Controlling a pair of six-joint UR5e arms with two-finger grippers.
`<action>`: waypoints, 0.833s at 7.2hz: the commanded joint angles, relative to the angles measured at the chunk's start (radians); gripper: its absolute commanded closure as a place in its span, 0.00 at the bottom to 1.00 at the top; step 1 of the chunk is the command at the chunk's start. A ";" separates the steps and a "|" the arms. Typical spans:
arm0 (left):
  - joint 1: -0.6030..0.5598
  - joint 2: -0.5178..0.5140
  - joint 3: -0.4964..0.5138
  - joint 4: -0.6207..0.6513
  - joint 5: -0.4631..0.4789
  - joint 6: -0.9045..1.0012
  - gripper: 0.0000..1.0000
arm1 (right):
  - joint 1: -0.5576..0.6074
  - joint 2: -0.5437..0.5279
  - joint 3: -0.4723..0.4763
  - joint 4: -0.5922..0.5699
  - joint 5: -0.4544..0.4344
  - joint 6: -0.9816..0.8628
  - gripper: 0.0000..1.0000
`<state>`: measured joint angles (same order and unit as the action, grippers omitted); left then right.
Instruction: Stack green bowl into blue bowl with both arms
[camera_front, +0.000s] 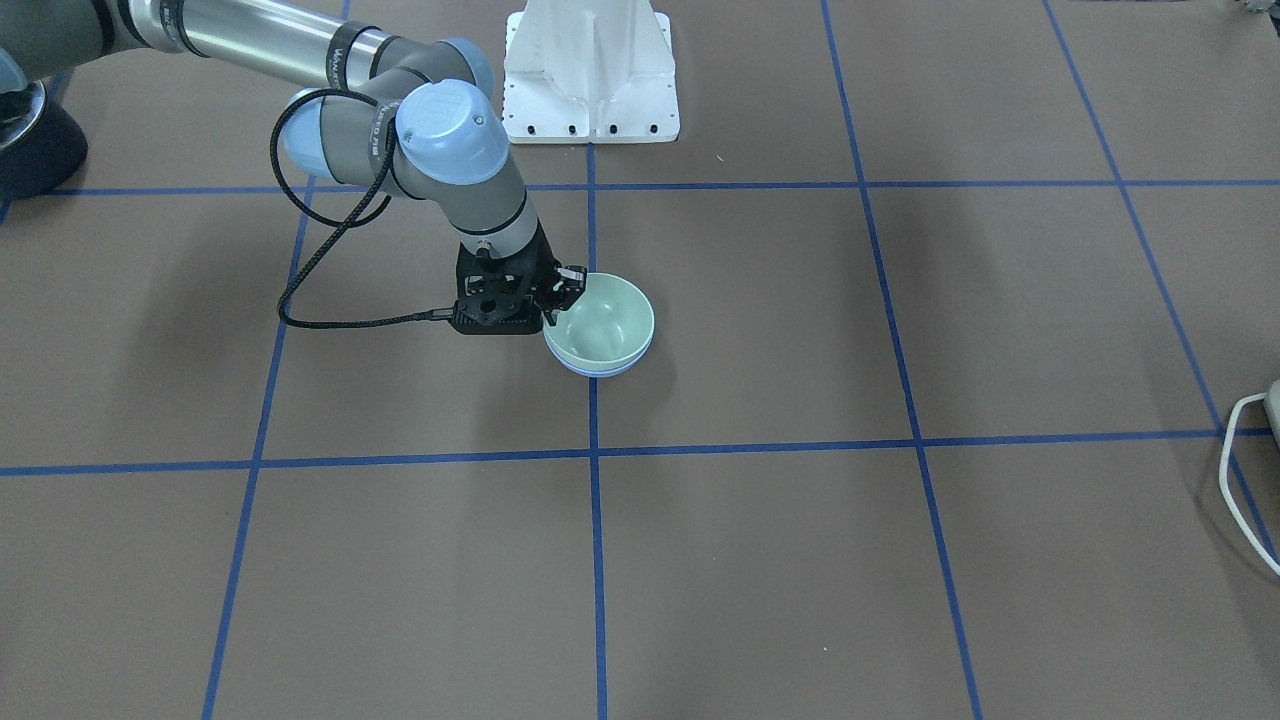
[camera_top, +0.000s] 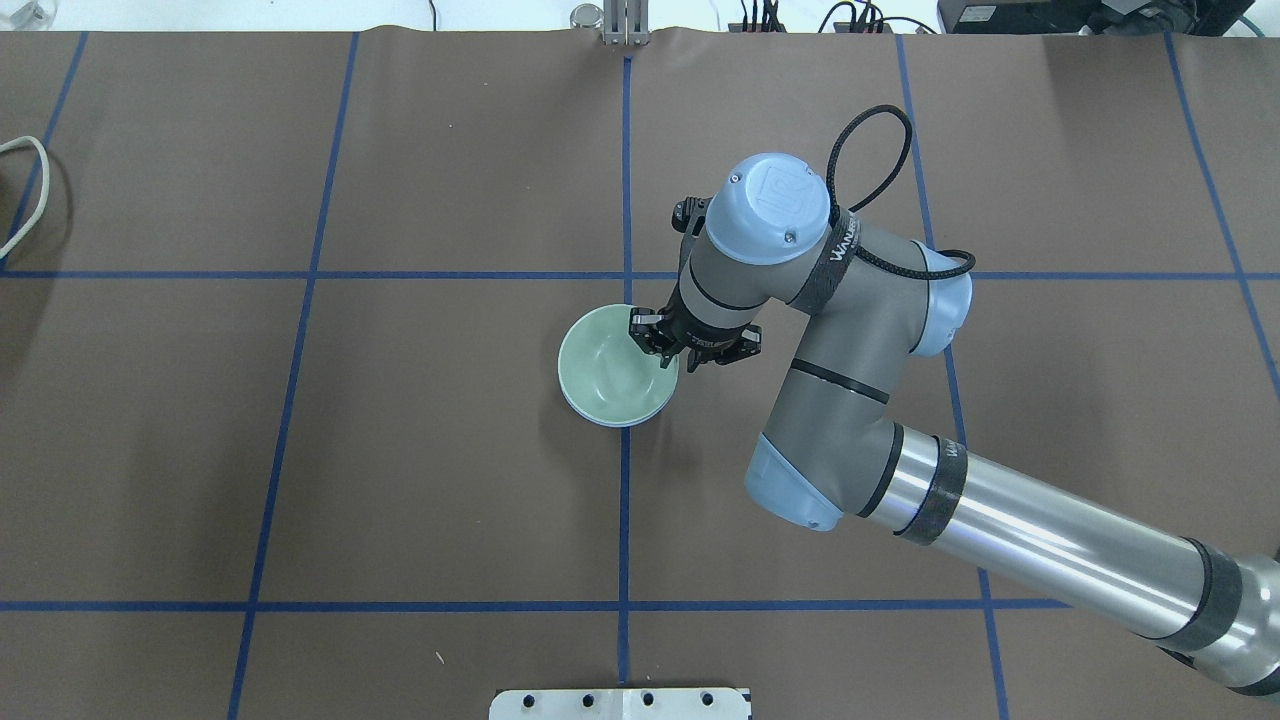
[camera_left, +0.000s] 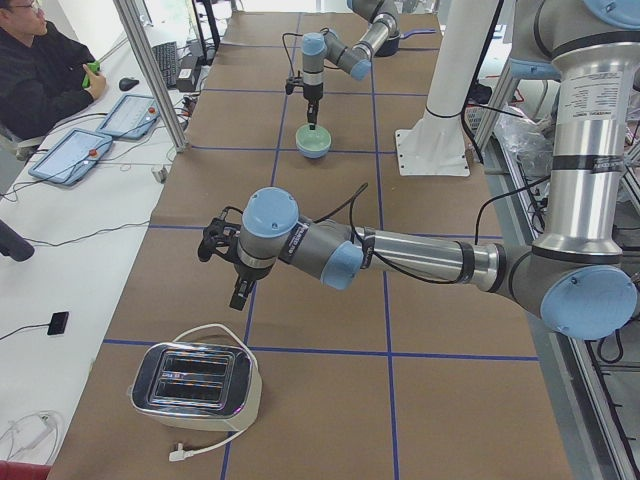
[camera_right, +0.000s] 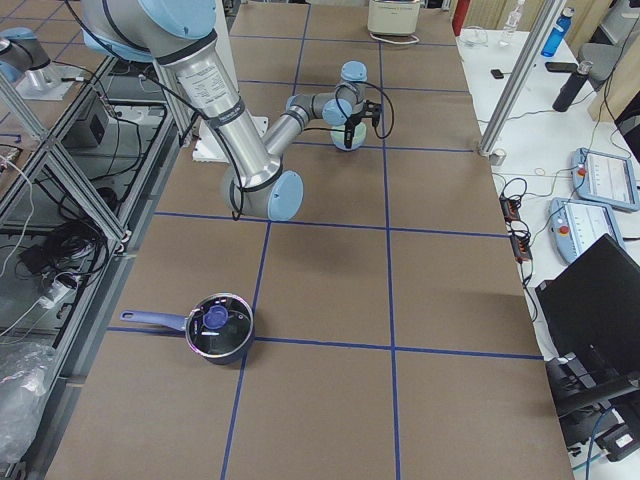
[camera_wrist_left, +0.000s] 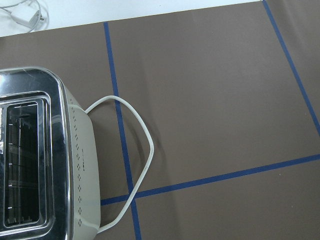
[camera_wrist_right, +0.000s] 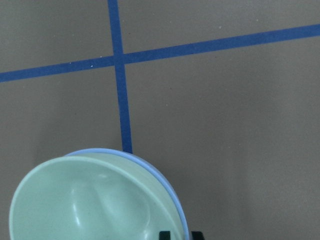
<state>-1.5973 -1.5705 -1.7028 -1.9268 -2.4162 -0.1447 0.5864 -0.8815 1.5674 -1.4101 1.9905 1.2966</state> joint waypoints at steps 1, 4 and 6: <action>-0.001 0.001 0.000 0.000 -0.001 -0.001 0.02 | 0.117 -0.028 -0.001 0.058 0.010 -0.039 0.00; -0.001 0.007 -0.001 0.000 -0.001 -0.001 0.02 | 0.454 -0.187 -0.065 0.062 0.231 -0.490 0.00; -0.001 0.009 0.000 0.000 -0.001 -0.001 0.02 | 0.666 -0.284 -0.124 0.049 0.292 -0.771 0.00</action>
<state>-1.5975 -1.5639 -1.7024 -1.9267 -2.4177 -0.1457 1.1265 -1.1071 1.4814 -1.3566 2.2305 0.6859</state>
